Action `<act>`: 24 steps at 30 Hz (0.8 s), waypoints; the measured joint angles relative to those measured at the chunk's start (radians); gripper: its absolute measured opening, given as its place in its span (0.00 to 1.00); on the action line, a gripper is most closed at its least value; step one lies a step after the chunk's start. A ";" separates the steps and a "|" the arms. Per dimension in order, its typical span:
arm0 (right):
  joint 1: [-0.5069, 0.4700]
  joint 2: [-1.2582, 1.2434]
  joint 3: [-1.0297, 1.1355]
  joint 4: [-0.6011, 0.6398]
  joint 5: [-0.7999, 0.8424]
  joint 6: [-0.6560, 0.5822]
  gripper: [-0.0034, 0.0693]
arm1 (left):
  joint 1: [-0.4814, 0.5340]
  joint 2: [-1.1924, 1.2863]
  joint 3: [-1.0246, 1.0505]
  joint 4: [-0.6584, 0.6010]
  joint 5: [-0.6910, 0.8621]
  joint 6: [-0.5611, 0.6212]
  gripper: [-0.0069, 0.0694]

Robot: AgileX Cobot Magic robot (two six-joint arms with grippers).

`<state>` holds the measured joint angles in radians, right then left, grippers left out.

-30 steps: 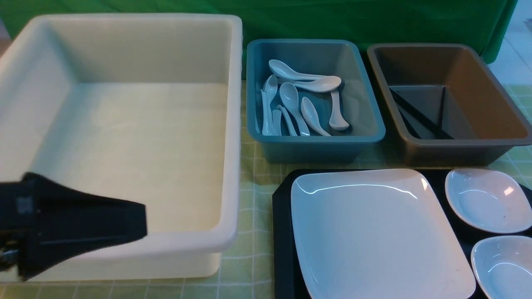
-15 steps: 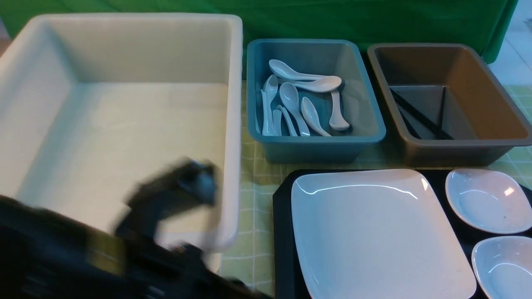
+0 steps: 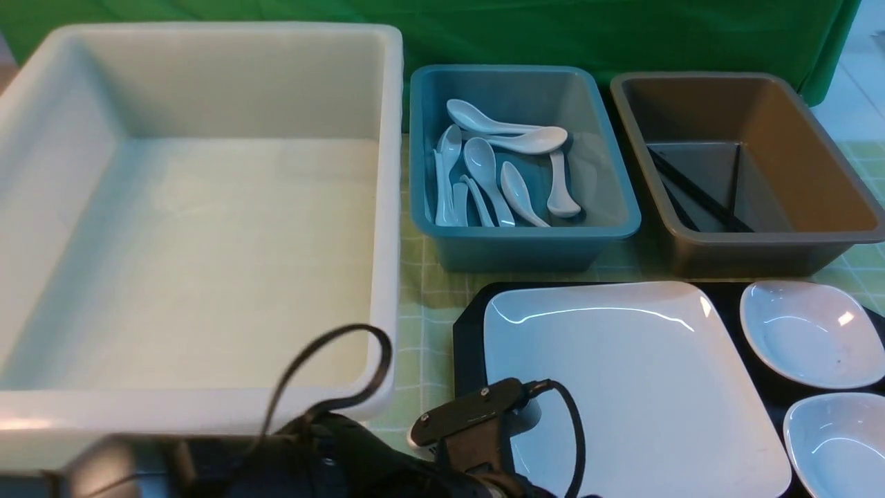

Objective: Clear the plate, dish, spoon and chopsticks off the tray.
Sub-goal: Use the left arm to grab a plate from the dinner plate

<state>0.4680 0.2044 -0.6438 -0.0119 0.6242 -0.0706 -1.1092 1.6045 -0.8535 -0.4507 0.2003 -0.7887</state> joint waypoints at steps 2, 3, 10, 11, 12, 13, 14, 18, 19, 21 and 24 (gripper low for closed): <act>0.000 0.000 0.000 0.000 0.000 0.000 0.13 | 0.000 0.020 0.000 0.000 -0.044 -0.033 0.60; 0.000 0.000 0.000 0.000 0.000 0.000 0.13 | 0.000 0.029 0.000 0.000 -0.066 -0.048 0.61; 0.000 0.000 0.000 0.000 0.002 0.000 0.14 | 0.007 0.107 0.000 0.010 -0.077 -0.124 0.61; 0.000 0.000 0.000 0.000 0.003 0.000 0.14 | 0.007 0.116 0.000 0.021 -0.077 -0.136 0.61; 0.000 0.000 0.000 0.000 0.005 0.000 0.15 | 0.014 0.124 -0.003 0.037 -0.072 -0.159 0.60; 0.000 0.000 0.000 0.000 0.008 0.000 0.15 | 0.022 0.129 -0.003 0.053 -0.063 -0.179 0.60; 0.000 0.000 0.000 0.000 0.011 0.000 0.15 | 0.027 0.132 -0.003 0.069 -0.056 -0.198 0.59; 0.000 0.000 0.000 0.000 0.020 0.000 0.15 | 0.055 0.136 -0.004 0.091 -0.037 -0.242 0.58; 0.000 0.000 0.000 0.000 0.023 0.000 0.15 | 0.066 0.136 -0.004 0.093 -0.037 -0.253 0.58; 0.000 0.000 0.000 0.000 0.026 0.000 0.15 | 0.079 0.136 -0.004 0.099 -0.044 -0.272 0.58; 0.000 0.000 0.000 0.000 0.026 0.000 0.16 | 0.085 0.136 -0.004 0.117 -0.082 -0.306 0.58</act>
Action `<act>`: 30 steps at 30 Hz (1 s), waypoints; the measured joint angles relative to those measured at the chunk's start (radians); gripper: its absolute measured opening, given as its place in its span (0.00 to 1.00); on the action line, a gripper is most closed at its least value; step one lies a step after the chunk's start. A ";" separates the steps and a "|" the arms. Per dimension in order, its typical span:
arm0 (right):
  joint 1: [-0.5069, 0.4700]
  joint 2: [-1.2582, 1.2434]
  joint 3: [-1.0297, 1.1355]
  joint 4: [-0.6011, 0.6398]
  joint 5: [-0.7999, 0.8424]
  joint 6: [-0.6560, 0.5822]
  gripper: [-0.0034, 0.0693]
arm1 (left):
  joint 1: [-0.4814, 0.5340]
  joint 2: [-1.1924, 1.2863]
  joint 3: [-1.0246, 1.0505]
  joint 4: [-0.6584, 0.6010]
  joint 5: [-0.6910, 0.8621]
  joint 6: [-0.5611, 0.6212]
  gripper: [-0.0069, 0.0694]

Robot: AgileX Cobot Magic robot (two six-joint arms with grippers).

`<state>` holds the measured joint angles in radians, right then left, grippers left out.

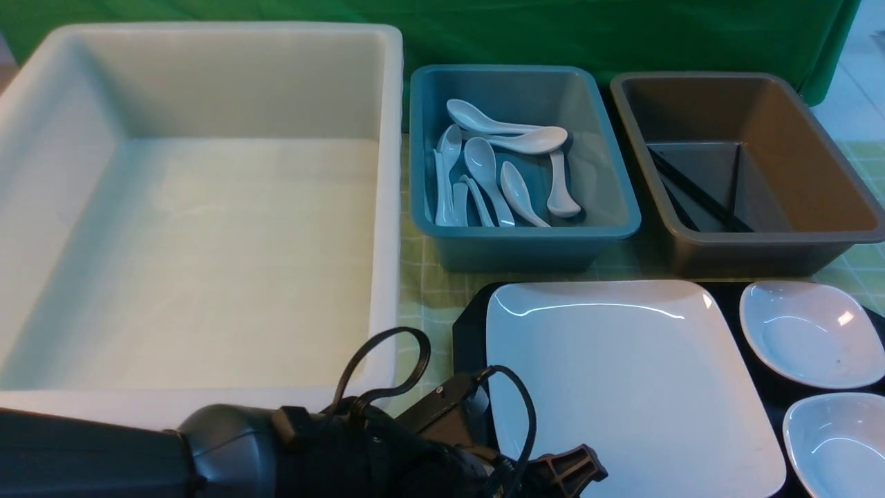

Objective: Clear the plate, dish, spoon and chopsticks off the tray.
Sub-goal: Use the left arm to grab a plate from the dinner plate

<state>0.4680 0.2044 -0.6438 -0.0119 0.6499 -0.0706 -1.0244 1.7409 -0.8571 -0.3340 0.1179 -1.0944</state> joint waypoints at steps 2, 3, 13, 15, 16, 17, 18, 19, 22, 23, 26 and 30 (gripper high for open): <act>0.000 0.000 0.000 0.001 0.001 0.000 0.16 | 0.001 0.002 0.000 0.006 -0.033 -0.014 0.58; 0.000 0.000 0.000 0.001 0.003 0.000 0.16 | 0.001 0.003 0.000 0.007 -0.046 -0.022 0.58; 0.000 0.000 0.000 0.001 0.006 0.039 0.17 | 0.030 0.007 0.000 0.087 -0.069 -0.119 0.58; 0.000 0.000 0.000 0.001 0.006 0.048 0.17 | 0.053 0.007 -0.001 0.113 -0.061 -0.135 0.58; 0.000 0.000 0.000 0.001 0.006 0.048 0.17 | 0.055 0.007 -0.001 0.115 -0.061 -0.134 0.58; 0.000 0.000 0.000 0.001 0.006 0.050 0.17 | 0.068 0.007 -0.005 0.135 -0.062 -0.137 0.58; 0.000 0.000 0.000 0.001 0.006 0.050 0.17 | 0.071 0.007 -0.005 0.143 -0.064 -0.138 0.58; 0.000 0.000 0.000 0.001 0.006 0.050 0.17 | 0.077 0.007 -0.005 0.154 -0.068 -0.141 0.58; 0.000 0.000 0.000 0.001 0.007 0.051 0.18 | 0.083 0.007 -0.005 0.178 -0.086 -0.142 0.58; 0.000 0.000 0.000 0.001 0.007 0.051 0.18 | 0.084 0.007 -0.005 0.178 -0.086 -0.142 0.58; 0.000 0.000 0.000 0.001 0.007 0.051 0.19 | 0.088 0.008 -0.005 0.187 -0.092 -0.142 0.58; 0.000 0.000 0.000 0.001 0.007 0.051 0.20 | 0.088 0.024 -0.005 0.190 -0.118 -0.142 0.58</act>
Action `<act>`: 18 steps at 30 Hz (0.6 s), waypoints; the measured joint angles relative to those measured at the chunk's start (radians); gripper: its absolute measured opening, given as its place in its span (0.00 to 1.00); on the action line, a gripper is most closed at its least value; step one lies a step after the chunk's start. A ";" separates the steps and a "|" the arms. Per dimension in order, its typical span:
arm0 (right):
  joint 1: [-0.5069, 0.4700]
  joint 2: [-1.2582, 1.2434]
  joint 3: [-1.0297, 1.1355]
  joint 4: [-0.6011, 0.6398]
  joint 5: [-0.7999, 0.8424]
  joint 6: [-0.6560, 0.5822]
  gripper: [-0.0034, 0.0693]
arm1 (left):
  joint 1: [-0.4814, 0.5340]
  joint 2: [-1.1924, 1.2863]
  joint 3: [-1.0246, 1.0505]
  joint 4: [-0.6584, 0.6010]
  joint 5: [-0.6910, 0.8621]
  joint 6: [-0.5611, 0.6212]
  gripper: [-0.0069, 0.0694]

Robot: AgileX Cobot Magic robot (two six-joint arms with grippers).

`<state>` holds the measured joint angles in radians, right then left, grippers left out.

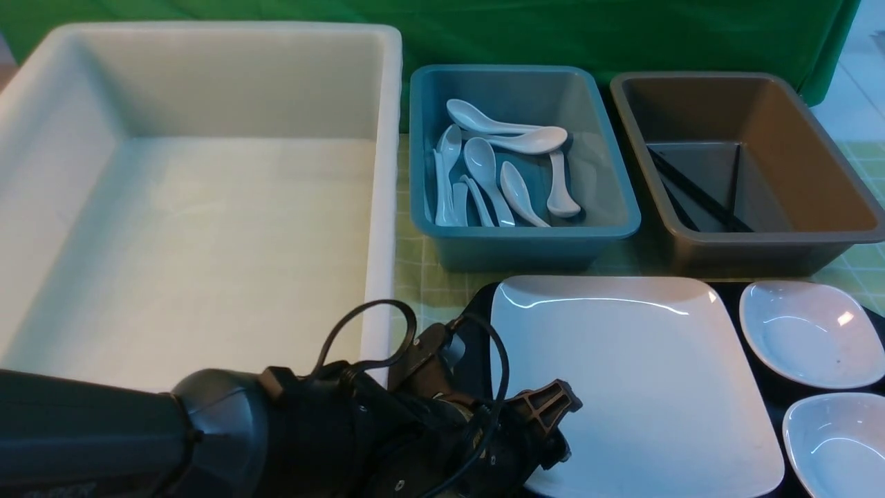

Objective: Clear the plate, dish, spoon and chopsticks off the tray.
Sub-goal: Use the left arm to grab a plate from the dinner plate

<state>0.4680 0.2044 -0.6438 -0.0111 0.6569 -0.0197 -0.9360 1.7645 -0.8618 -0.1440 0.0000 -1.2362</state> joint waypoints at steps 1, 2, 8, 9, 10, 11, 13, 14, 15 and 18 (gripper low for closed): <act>0.000 0.000 0.000 0.000 0.000 0.000 0.20 | 0.000 0.007 0.000 0.000 -0.012 0.000 0.58; 0.000 0.000 0.000 0.000 0.000 0.000 0.20 | 0.000 0.015 0.000 0.000 -0.022 0.000 0.58; 0.000 0.000 0.000 0.000 0.000 0.002 0.21 | 0.000 0.038 -0.005 0.001 -0.055 0.000 0.55; 0.000 0.000 0.000 0.000 0.000 0.002 0.21 | 0.000 0.038 -0.005 0.001 -0.055 0.000 0.53; 0.000 0.000 0.000 0.000 0.000 0.002 0.21 | 0.000 0.039 -0.005 0.001 -0.054 0.000 0.52; 0.000 0.000 0.000 0.000 0.000 0.002 0.21 | 0.000 0.040 -0.005 0.001 -0.050 0.000 0.48; 0.000 0.000 0.000 0.000 0.000 0.002 0.21 | 0.000 0.044 -0.005 0.001 -0.042 0.000 0.40; 0.000 0.000 0.000 0.000 0.000 0.002 0.21 | 0.001 0.045 -0.005 0.002 -0.038 0.000 0.34; 0.000 0.000 0.000 0.000 0.000 0.002 0.21 | 0.001 0.046 -0.004 0.002 -0.036 0.000 0.28; 0.000 0.000 0.000 0.000 0.000 0.002 0.21 | 0.002 0.047 -0.001 -0.006 -0.045 -0.007 0.16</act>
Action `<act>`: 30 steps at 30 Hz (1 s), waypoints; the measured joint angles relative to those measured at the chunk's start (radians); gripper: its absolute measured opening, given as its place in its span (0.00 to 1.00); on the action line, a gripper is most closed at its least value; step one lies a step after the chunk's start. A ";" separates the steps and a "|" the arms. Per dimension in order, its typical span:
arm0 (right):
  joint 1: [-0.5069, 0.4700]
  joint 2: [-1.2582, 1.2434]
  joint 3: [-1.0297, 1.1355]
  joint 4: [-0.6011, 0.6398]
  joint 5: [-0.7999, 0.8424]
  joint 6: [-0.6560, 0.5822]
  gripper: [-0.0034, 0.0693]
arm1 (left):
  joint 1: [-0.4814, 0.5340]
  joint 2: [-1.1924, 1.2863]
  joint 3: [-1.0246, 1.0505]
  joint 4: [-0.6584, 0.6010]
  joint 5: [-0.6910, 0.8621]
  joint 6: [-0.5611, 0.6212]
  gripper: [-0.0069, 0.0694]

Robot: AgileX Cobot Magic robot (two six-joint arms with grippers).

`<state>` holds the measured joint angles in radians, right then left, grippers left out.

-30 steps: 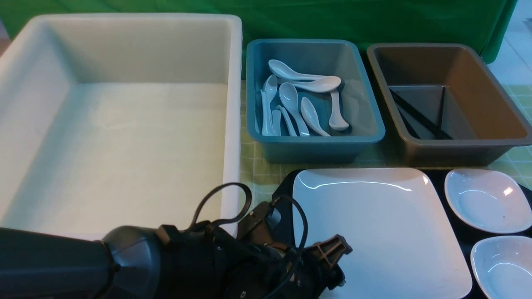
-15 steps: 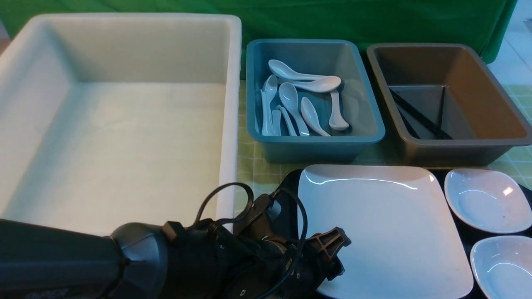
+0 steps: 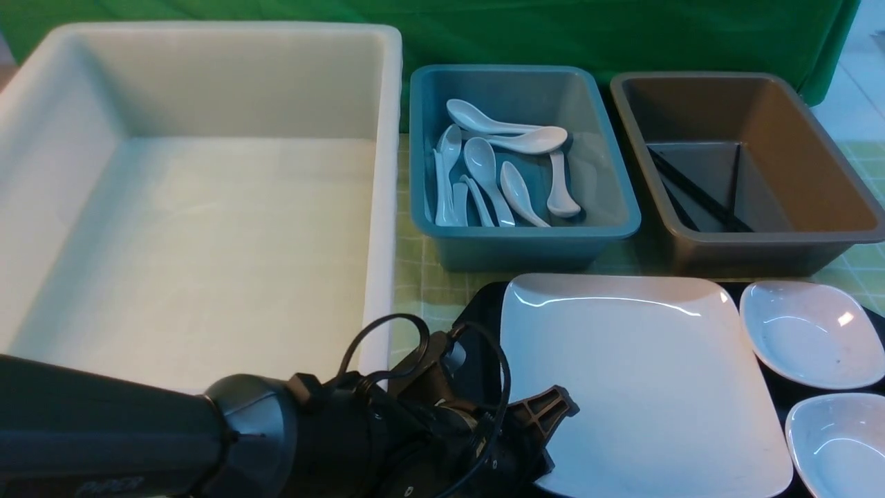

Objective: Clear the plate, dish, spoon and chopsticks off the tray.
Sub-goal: Use the left arm to grab a plate from the dinner plate, then use the left arm to put the plate into the large storage box on the left

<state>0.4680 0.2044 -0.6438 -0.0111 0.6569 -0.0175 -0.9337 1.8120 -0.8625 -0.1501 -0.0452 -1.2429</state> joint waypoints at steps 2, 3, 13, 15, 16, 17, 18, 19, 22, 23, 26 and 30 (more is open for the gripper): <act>0.000 0.000 0.000 0.000 0.000 0.000 0.21 | 0.002 -0.008 0.000 -0.002 -0.008 0.000 0.14; 0.000 0.000 0.000 0.000 0.000 0.000 0.21 | 0.002 -0.015 0.000 -0.002 -0.008 0.001 0.14; 0.000 0.000 0.000 0.000 -0.001 0.001 0.22 | 0.004 -0.198 0.008 0.012 0.125 0.070 0.10; 0.000 0.000 0.000 0.001 -0.001 0.001 0.22 | 0.005 -0.233 0.009 0.014 0.150 0.080 0.10; 0.000 0.000 0.000 0.001 -0.001 0.001 0.22 | 0.005 -0.261 0.009 0.021 0.170 0.093 0.10; 0.000 0.000 0.000 0.001 -0.001 0.001 0.22 | 0.005 -0.293 0.012 0.028 0.195 0.098 0.10; 0.000 0.000 0.000 0.001 -0.002 0.001 0.22 | 0.005 -0.312 0.012 0.032 0.213 0.100 0.10; 0.000 0.000 0.000 0.001 -0.002 0.001 0.22 | 0.005 -0.312 0.012 0.032 0.213 0.100 0.10; 0.000 0.000 0.000 0.001 -0.016 0.001 0.22 | 0.005 -0.357 0.013 0.034 0.226 0.102 0.10; 0.000 0.000 0.000 0.001 -0.018 0.001 0.22 | 0.005 -0.365 0.013 0.036 0.223 0.104 0.10; 0.000 0.000 0.000 0.001 -0.025 0.001 0.22 | 0.005 -0.363 0.013 0.036 0.213 0.105 0.10; 0.000 0.000 0.000 0.001 -0.027 0.001 0.23 | 0.005 -0.335 0.013 0.036 0.211 0.111 0.10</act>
<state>0.4680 0.2044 -0.6438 -0.0102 0.6298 -0.0166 -0.9286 1.4769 -0.8499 -0.1137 0.1655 -1.1319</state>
